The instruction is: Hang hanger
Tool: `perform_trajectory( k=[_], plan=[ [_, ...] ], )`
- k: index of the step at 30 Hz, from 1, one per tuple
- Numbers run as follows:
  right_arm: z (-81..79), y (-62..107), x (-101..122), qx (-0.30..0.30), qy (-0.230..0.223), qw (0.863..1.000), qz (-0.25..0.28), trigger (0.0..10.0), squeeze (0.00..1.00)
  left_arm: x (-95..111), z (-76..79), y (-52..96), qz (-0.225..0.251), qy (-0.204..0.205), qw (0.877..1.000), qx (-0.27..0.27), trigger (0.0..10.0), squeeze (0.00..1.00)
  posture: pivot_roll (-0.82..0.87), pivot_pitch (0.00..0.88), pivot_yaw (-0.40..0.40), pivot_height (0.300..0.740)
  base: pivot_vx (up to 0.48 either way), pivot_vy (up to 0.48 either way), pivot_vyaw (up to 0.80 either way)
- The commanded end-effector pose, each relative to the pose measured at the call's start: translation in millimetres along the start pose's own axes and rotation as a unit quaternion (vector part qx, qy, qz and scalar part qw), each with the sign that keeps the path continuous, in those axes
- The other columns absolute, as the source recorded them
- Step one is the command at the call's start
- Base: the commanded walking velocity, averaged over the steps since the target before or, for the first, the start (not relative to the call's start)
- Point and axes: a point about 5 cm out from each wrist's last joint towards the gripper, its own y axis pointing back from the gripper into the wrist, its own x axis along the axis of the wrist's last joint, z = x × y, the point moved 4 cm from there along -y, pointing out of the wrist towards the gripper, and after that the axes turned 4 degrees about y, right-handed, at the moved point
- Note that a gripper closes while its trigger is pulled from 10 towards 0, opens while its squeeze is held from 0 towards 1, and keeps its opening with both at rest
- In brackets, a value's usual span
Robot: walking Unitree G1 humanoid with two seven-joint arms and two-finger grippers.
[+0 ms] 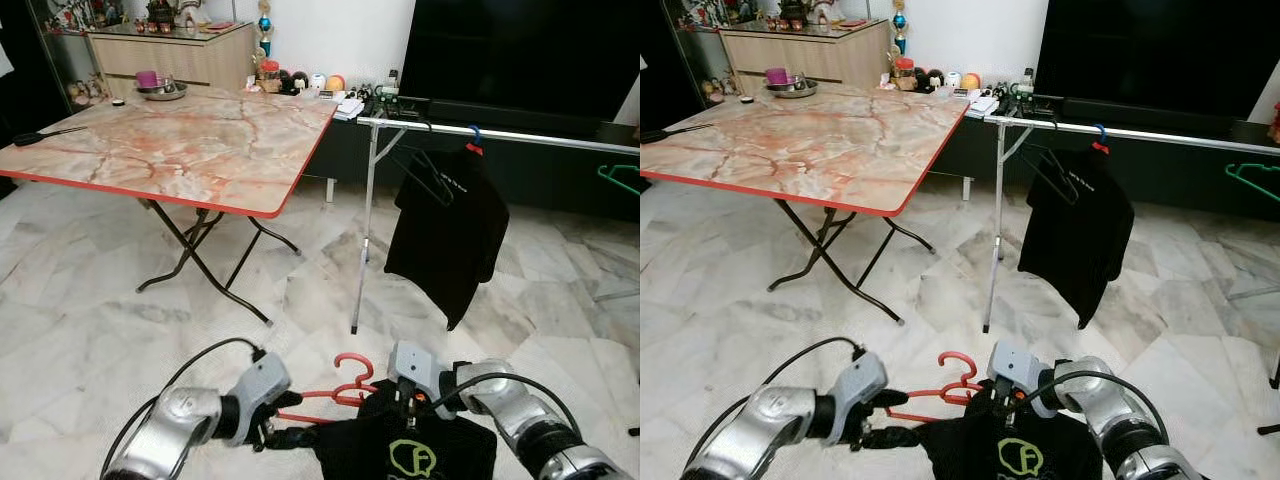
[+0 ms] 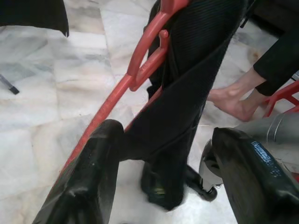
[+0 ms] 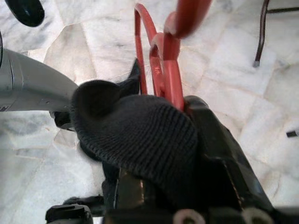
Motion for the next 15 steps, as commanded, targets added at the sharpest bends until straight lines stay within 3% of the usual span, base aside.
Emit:
perform_trajectory(
  k=[1, 7, 15],
  plan=[
    [2.3, 1.6, 8.3, 0.009, 0.005, 1.000, 0.018, 10.0, 0.00, 3.2, 0.5, -4.2, -0.005, -0.001, 1.000, -0.002, 10.0, 0.00, 0.17, 0.000, -0.061, 0.740, 0.000, 0.000, 0.00],
    [-8.3, -2.9, 3.2, 0.046, 0.009, 0.999, 0.004, 10.0, 0.00, 13.4, -7.8, -9.6, 0.003, -0.010, 1.000, 0.020, 10.0, 0.00, 0.17, 0.000, -0.065, 0.740, 0.000, 0.000, 0.00],
    [-8.1, -6.0, 8.4, 0.049, 0.014, 0.999, 0.012, 10.0, 0.00, 12.3, -3.6, -13.7, -0.009, -0.013, 1.000, -0.001, 10.0, 0.00, 0.18, 0.000, -0.064, 0.740, 0.000, 0.000, 0.00]
  ],
)
